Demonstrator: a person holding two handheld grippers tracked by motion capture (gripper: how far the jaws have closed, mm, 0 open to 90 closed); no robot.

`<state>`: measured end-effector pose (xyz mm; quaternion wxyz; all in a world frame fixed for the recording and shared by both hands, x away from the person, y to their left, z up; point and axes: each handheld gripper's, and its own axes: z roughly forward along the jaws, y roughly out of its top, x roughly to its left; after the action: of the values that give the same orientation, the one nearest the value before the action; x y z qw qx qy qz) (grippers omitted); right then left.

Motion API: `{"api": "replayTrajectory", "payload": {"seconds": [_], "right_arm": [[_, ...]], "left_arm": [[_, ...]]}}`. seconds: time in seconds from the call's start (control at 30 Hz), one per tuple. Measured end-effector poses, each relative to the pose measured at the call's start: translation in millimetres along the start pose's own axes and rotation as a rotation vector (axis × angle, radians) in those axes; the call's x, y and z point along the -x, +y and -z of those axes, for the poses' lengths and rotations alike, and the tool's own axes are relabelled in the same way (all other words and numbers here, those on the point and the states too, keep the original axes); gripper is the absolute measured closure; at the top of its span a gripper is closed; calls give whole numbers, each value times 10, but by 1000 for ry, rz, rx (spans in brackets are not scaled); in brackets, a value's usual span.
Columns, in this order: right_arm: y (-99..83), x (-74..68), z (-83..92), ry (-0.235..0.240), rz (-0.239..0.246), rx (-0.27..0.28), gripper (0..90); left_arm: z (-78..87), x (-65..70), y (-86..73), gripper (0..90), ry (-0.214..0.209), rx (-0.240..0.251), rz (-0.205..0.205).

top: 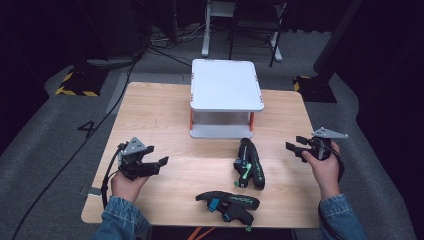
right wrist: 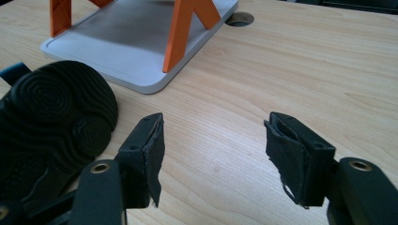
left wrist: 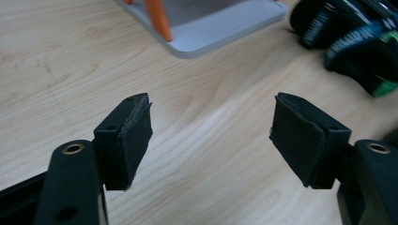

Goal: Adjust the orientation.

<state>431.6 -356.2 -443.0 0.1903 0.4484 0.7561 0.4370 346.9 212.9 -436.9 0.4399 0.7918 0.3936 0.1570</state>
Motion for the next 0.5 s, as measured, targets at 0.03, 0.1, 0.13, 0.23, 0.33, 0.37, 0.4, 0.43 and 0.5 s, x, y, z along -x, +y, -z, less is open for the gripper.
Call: {"api": "replayTrajectory", "payload": {"seconds": [0.03,0.1,0.13,0.23,0.33,0.37,0.4,0.43,0.5], "right_arm": [[3,-1,-2,1,3,4,381],[-1,-5,-6,3,5,1,382],[-5,-6,-13,8,4,1,382],[-4,-14,-17,10,-3,-3,382],[6,-28,-22,13,4,0,382],[13,-45,-34,12,8,-2,381],[16,-54,-39,12,10,-4,381],[17,-59,-46,15,15,-4,381],[16,-81,-63,18,16,-9,381]], "left_arm": [[15,59,-6,297,-13,-3,-13],[28,93,-12,294,-22,-4,-34],[46,199,-42,293,-70,3,-48],[56,267,-51,290,-91,4,-67],[43,343,-30,290,-151,-9,-125],[5,374,-37,288,-210,-29,-146],[-13,386,-42,285,-229,-34,-152],[-13,386,-42,281,-229,-34,-152],[-72,452,-47,275,-309,-64,-188]]}}
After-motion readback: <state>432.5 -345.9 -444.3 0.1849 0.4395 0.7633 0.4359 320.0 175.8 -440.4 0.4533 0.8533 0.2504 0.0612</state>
